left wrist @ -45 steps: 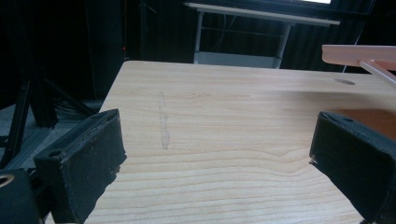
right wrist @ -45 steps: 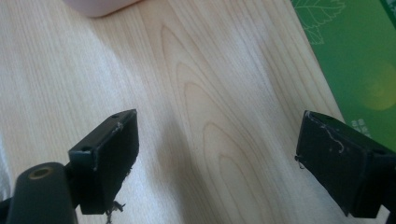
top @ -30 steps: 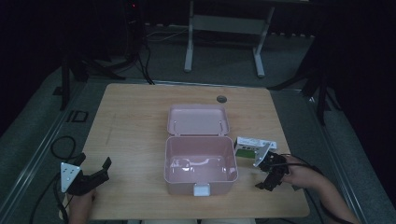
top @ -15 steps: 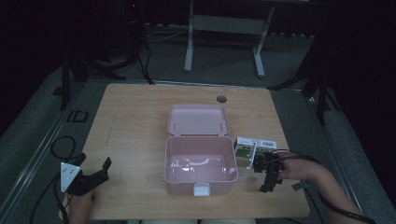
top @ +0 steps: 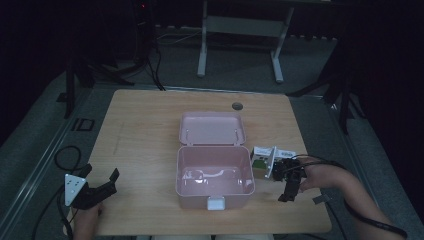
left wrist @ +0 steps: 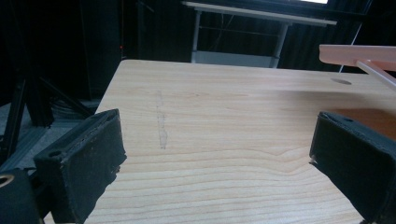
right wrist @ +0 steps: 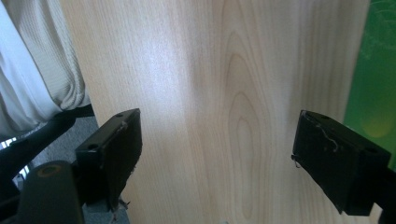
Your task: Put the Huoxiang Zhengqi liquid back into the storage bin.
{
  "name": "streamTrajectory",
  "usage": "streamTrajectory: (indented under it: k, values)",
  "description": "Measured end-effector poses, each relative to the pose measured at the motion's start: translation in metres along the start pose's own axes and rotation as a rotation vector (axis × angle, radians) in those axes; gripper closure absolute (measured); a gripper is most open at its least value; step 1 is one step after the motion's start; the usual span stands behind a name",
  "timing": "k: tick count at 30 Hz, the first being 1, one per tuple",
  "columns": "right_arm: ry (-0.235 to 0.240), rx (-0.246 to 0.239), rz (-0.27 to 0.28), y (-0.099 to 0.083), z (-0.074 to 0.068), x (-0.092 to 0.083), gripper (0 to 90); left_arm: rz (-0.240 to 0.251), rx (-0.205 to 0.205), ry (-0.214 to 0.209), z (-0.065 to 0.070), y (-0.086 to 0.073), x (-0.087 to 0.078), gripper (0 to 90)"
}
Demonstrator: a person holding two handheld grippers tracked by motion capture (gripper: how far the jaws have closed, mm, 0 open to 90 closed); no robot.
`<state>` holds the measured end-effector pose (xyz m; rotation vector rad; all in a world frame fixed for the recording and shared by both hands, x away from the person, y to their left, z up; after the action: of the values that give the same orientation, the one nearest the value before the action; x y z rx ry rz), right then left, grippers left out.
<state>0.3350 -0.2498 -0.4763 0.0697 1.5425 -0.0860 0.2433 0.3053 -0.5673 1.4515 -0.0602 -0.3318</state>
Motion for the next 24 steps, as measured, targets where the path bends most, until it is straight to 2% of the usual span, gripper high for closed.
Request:
streamTrajectory:
  k: [3,10,14,19,24]
  values:
    - [-0.003,0.009,0.006,0.001,0.003,-0.008,13.8,0.000,0.000,0.000,0.000,0.000,0.000,3.1]
    - [-0.059,0.005,0.018,-0.001,0.012,-0.031,14.8,0.000,0.000,0.000,0.000,0.000,0.000,3.1]
    - [-0.072,0.026,0.023,-0.001,0.021,-0.042,17.1,0.000,0.000,0.000,0.000,0.000,0.000,3.1]
    - [-0.101,0.036,0.021,-0.001,0.033,-0.051,18.4,-0.002,0.001,-0.001,0.000,0.000,0.000,3.1]
    - [-0.109,0.058,0.026,-0.001,0.047,-0.056,19.6,-0.002,0.001,-0.002,0.000,0.000,0.000,3.1]
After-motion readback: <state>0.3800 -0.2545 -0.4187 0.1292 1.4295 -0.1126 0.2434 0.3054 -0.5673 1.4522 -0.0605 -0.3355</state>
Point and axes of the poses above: each handheld gripper's, and its own axes: x roughly forward along the jaws, y roughly out of its top, z roughly to its right, the point moved 2 cm from there along x, roughly forward along the jaws, and after that the axes turned 6 degrees about -y, right-handed, at the moved point
